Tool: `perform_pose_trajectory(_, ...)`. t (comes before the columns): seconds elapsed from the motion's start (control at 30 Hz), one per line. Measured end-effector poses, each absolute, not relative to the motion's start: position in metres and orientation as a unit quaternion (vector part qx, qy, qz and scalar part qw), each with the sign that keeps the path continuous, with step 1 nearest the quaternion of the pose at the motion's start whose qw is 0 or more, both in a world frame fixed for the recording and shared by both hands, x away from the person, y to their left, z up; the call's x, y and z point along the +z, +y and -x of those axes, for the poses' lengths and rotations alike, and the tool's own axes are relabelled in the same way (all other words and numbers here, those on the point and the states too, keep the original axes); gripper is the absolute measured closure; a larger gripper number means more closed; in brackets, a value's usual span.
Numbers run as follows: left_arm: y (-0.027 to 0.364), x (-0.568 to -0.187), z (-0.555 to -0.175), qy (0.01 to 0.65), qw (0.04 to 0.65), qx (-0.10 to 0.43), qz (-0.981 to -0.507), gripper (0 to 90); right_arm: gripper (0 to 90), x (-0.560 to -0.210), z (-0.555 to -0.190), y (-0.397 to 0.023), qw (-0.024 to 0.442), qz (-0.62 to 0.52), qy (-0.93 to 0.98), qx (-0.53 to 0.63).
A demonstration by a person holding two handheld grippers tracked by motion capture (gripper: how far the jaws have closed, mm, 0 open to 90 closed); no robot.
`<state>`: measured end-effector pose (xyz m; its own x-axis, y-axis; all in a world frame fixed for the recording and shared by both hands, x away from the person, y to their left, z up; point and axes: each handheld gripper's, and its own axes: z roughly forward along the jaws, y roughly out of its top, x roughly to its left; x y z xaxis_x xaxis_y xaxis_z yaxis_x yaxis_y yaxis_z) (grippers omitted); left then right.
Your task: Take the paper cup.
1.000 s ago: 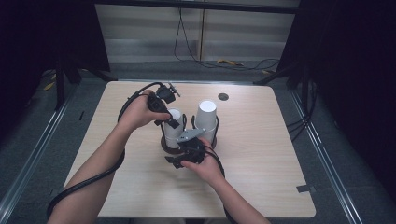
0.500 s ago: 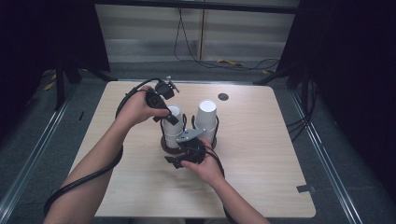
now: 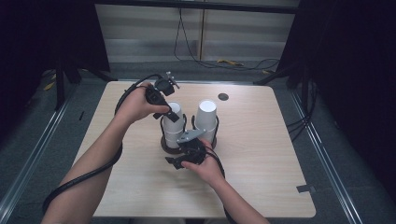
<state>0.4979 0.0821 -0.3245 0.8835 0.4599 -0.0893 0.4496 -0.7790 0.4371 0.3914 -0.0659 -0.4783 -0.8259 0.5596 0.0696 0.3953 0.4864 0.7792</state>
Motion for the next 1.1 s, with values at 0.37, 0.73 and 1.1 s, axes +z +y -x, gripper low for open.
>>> perform_pose_trajectory(0.37,0.086,-0.311,-0.496,0.241,0.235,0.018,-0.941,32.4,22.4,-0.479,-0.391,-0.065,0.097,-0.278,0.856,0.425)
perform_pose_trajectory(0.73,0.084,-0.309,-0.496,0.243,0.233,0.016,-0.942,32.5,22.4,-0.479,-0.391,-0.065,0.095,-0.279,0.856,0.425)
perform_pose_trajectory(1.1,0.082,-0.301,-0.5,0.246,0.217,0.003,-0.945,32.7,22.5,-0.48,-0.391,-0.066,0.094,-0.281,0.856,0.424)
